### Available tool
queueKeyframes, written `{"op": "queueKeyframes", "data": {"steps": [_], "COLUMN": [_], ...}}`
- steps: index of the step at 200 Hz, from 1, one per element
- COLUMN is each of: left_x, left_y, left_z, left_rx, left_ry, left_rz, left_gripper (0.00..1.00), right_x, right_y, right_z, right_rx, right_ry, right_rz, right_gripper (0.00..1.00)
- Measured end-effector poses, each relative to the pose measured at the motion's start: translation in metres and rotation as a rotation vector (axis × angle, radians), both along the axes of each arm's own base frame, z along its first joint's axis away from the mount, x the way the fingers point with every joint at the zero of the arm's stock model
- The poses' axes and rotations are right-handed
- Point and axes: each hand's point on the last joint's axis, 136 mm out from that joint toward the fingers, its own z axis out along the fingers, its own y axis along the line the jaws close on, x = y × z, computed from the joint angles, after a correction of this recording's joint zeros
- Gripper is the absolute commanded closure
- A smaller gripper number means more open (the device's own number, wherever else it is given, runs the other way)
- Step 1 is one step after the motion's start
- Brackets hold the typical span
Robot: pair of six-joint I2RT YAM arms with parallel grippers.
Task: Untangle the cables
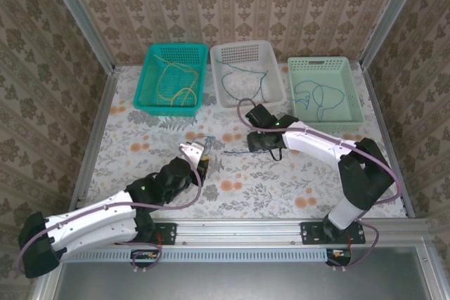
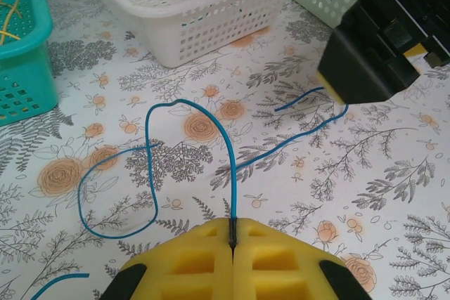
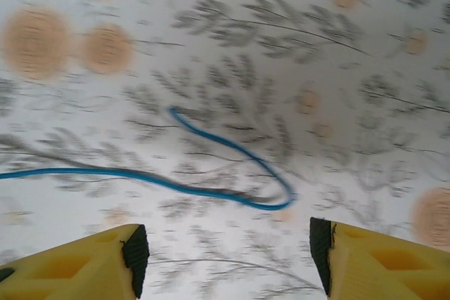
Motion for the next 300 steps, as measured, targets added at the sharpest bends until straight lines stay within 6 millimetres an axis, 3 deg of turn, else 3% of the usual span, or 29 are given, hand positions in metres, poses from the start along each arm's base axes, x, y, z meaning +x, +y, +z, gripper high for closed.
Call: {"op": "queueKeyframes", "data": {"steps": [20, 92, 171, 197, 242, 274, 300], "left_x": [0.001, -0.001, -0.003, -0.004, -0.005, -0.003, -0.001], "left_y": [0.0, -0.011, -0.017, -0.018, -0.022, -0.026, -0.028], "left_z": [-0.001, -0.022, -0.037, -0.041, -0.045, -0.043, -0.039], "left_rx": [0.001, 0.032, 0.059, 0.064, 0.07, 0.071, 0.07], "left_ry": [0.006, 0.072, 0.116, 0.13, 0.151, 0.157, 0.156], "left_rz": [-0.002, -0.029, -0.053, -0.061, -0.071, -0.068, -0.063], "left_gripper": [0.94, 0.91, 0.86, 0.84, 0.76, 0.58, 0.42], "right_x": [-0.001, -0.002, 0.014, 0.02, 0.024, 0.026, 0.029], "right_y": [-0.016, -0.022, -0.017, -0.015, -0.016, -0.017, -0.018], "right_z": [-0.007, -0.051, -0.053, -0.051, -0.053, -0.052, -0.046], "right_rx": [-0.05, -0.208, -0.218, -0.204, -0.193, -0.179, -0.165], "right_ry": [0.023, 0.128, 0.085, 0.068, 0.067, 0.068, 0.052], "right_rz": [0.016, 0.126, 0.136, 0.133, 0.129, 0.12, 0.114], "right_gripper": [0.34, 0.36, 0.46, 0.54, 0.87, 1.0, 1.0]}}
